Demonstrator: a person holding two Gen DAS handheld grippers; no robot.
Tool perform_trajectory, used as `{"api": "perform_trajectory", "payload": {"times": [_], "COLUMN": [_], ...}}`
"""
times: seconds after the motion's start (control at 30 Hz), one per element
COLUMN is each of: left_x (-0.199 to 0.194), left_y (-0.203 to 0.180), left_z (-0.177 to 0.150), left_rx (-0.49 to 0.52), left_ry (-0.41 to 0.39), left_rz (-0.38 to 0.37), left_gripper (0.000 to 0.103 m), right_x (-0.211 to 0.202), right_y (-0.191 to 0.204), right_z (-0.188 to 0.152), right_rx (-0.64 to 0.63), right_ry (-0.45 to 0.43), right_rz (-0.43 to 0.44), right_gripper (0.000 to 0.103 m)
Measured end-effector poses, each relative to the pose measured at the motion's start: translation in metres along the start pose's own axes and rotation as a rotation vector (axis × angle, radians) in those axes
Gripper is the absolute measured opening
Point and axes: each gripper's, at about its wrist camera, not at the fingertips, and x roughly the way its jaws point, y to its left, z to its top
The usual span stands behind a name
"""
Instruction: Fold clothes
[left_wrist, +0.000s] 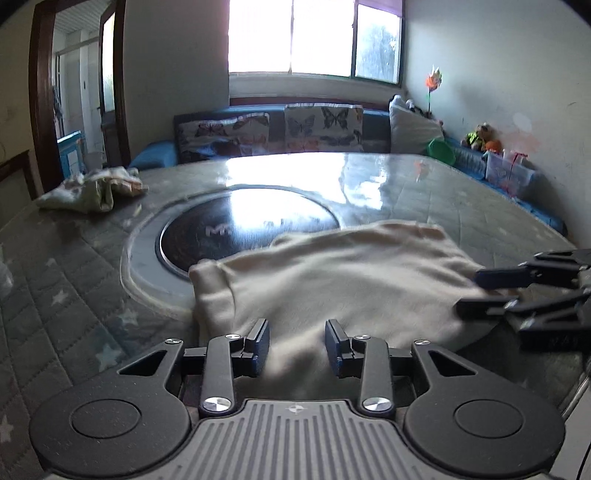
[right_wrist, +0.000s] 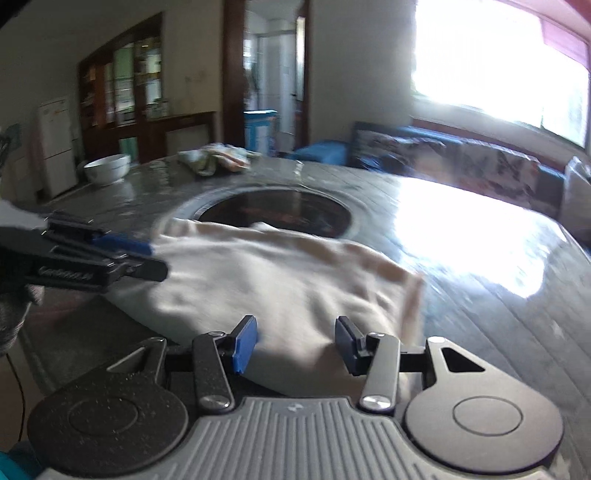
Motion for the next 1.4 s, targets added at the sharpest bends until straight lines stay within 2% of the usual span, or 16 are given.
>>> {"api": "perform_trajectory", "payload": {"times": [0.07,0.37,0.5,0.6,0.73,0.9,1.1,1.23,1.4], "left_x": [0.002,-0.002,0.009,0.013,0.02,0.041,0.066,0.064,0.063], "left_y": [0.003,0.015,0.026,0.032,0.035,0.039,0.05,0.052,0.052], "left_z": [-0.003,0.016,0.014,0.021,0.038,0.053,0.05,0.049,0.05], "left_rx": [-0.009,-0.058,-0.085,-0.113,-0.129,-0.147,-0.152,-0.153,-0.154], "left_ry": [0.006,-0.008,0.036,0.035,0.007,0.019,0.071,0.065,0.064], "left_rz": [-0.006,-0.01,0.021,0.011,0.003,-0.01,0.029,0.024,0.034], "left_gripper": [0.037,0.041,0.041,0.041,0.039,0.039,0.039,0.038,0.039], "right_x": [-0.002,-0.001,0.005,0.005,0.018,0.052,0.082,0.081,0.079], "right_y": [-0.01,-0.022,-0.028,-0.027,-0.031,-0.036,-0.046,-0.053,-0.061], "right_z": [-0.003,0.008,0.006,0.014,0.034,0.052,0.057,0.054,0.049], "right_rx": [0.043,0.087,0.114,0.102,0.111,0.123,0.138,0.153,0.16], "right_ry": [0.005,-0.02,0.005,-0.005,-0.019,0.004,0.057,0.057,0.066], "right_rz": [0.006,0.027,0.037,0.043,0.055,0.07,0.036,-0.005,-0.006], "right_gripper": [0.047,0.047,0.047,0.048,0.048,0.048,0.047,0.047,0.047]}}
